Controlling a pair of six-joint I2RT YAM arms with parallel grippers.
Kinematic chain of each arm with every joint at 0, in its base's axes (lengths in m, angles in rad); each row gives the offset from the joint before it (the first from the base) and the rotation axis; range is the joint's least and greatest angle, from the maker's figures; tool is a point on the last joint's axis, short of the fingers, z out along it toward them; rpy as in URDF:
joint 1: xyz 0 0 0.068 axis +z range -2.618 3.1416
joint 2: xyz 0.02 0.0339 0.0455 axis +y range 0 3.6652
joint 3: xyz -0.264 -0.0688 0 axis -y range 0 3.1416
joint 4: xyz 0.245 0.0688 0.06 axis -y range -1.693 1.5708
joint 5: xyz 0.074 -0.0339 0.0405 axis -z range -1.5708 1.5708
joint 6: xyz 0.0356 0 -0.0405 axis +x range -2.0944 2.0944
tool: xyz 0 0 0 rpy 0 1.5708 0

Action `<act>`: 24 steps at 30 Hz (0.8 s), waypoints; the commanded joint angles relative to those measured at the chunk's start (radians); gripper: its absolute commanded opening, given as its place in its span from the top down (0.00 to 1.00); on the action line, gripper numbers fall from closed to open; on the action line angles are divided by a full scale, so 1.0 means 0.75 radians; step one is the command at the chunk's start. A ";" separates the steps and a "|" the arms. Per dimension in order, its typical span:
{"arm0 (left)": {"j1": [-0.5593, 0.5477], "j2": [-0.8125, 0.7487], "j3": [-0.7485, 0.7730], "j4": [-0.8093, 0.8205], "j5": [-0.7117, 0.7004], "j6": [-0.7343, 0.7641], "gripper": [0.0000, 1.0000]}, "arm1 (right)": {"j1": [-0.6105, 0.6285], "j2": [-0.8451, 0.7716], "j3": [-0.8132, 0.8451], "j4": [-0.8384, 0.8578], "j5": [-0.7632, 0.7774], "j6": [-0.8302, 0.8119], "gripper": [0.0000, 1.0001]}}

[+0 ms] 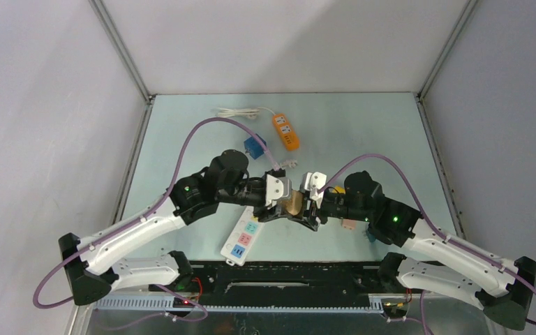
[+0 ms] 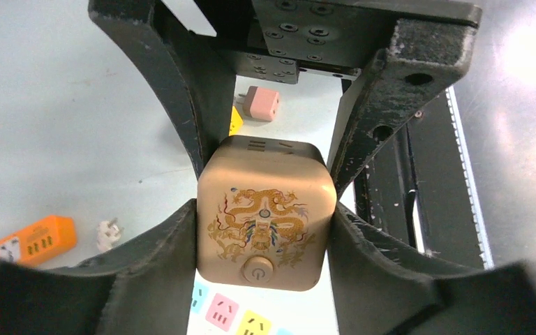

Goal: Insert the plug

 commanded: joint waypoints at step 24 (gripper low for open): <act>0.248 -0.155 -0.365 0.144 -1.127 -0.611 1.00 | -0.230 0.136 -0.032 0.117 0.540 0.608 0.12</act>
